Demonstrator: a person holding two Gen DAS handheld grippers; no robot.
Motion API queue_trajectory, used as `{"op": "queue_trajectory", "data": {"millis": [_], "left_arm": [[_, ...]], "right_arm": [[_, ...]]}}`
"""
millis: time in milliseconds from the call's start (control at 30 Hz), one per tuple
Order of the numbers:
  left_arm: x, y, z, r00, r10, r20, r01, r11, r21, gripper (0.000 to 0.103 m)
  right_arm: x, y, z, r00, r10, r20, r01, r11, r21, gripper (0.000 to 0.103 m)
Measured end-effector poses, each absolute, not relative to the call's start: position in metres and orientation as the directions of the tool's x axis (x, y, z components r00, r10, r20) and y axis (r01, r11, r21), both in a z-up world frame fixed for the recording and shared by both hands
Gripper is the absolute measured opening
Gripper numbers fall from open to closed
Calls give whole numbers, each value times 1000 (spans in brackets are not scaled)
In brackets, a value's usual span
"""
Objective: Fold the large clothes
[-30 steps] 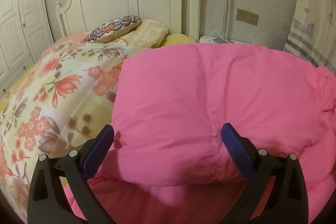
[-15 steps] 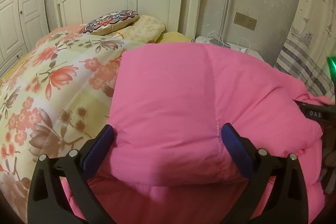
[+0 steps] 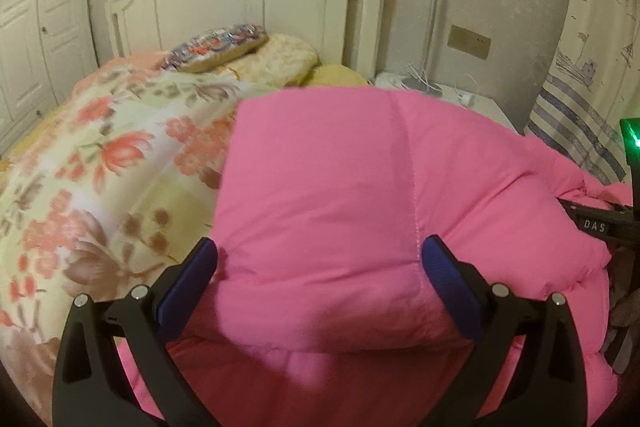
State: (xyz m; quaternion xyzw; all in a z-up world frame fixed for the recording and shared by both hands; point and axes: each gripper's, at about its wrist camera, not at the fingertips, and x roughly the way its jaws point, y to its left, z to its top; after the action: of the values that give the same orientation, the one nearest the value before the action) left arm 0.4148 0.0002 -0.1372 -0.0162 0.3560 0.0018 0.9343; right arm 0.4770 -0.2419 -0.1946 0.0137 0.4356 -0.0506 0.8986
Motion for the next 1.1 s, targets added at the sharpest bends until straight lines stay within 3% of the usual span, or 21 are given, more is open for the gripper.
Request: {"op": "queue_trajectory", "data": {"millis": [133, 267, 333, 400, 533, 600, 700, 800, 1000, 1100], "left_arm": [[404, -17, -104, 766, -129, -629, 82, 991, -103, 101], [413, -67, -98, 742, -117, -660, 165, 986, 10, 101], [423, -93, -122, 686, -122, -718, 230, 972, 55, 101], [423, -101, -140, 705, -70, -705, 215, 969, 119, 101], [429, -91, -140, 657, -105, -747, 233, 970, 68, 101], [434, -81, -121, 621, -172, -765, 252, 968, -13, 100], [451, -54, -81, 680, -230, -697, 194, 972, -131, 100], [496, -42, -66, 706, -169, -687, 131, 985, -109, 100], [570, -30, -132, 616, 18, -788, 52, 997, 64, 101], [573, -18, -145, 638, 13, -770, 47, 997, 56, 101]], "right_arm": [[476, -244, -195, 619, -68, -782, 102, 995, -6, 99], [475, -246, -194, 624, -50, -780, 99, 995, 15, 99], [475, -248, -194, 626, -41, -779, 99, 995, 27, 99], [475, -249, -194, 629, -35, -777, 99, 994, 36, 99], [475, -248, -194, 630, -31, -776, 99, 994, 40, 99], [474, -247, -194, 629, -35, -777, 99, 994, 35, 99], [474, -248, -193, 630, -35, -776, 99, 994, 36, 99], [474, -248, -194, 629, -37, -776, 99, 995, 33, 99], [474, -246, -193, 633, -29, -773, 95, 995, 40, 99], [473, -246, -192, 640, -9, -768, 83, 995, 58, 99]]}}
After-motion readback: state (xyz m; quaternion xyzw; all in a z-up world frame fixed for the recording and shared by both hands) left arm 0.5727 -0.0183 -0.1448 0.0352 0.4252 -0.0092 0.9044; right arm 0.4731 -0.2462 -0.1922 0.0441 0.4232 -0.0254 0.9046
